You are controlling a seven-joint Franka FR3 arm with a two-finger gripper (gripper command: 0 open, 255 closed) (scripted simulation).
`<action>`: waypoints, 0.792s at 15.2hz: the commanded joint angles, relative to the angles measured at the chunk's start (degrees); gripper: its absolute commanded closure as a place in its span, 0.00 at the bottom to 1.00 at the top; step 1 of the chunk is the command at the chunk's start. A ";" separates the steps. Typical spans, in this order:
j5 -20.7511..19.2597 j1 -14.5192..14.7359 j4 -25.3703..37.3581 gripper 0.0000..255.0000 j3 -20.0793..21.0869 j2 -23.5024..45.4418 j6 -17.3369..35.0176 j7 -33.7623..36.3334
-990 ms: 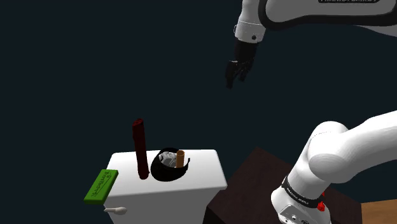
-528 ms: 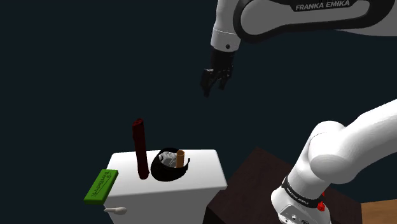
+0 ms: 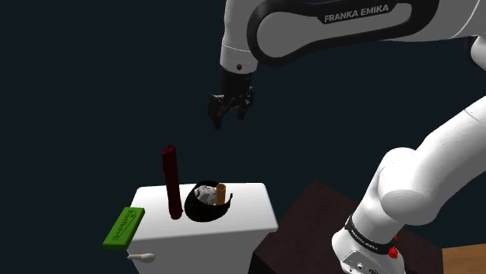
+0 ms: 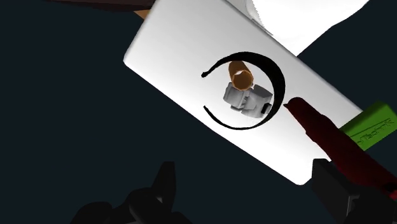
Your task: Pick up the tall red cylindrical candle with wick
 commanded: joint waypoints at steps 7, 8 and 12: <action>-4.42 1.57 10.58 0.00 6.62 14.14 4.32 10.90; -5.40 1.91 12.31 0.00 7.28 16.16 4.57 12.34; -9.91 4.02 20.05 0.00 9.26 24.56 4.81 17.99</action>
